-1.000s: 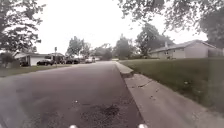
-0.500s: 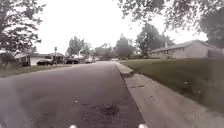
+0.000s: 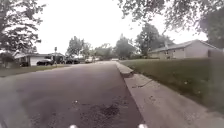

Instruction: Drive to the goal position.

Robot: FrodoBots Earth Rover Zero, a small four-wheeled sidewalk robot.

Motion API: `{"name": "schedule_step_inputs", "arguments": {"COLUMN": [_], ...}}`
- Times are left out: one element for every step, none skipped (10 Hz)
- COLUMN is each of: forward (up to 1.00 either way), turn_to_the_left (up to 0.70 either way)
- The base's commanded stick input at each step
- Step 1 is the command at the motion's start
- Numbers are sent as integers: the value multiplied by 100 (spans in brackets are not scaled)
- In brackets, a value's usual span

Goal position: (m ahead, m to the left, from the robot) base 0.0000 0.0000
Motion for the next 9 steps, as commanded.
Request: {"name": "schedule_step_inputs", "arguments": {"forward": [7,6,6,7,7,7,7,7,7], "turn_to_the_left": [0,0,0,0,0,0,0,0,0]}}
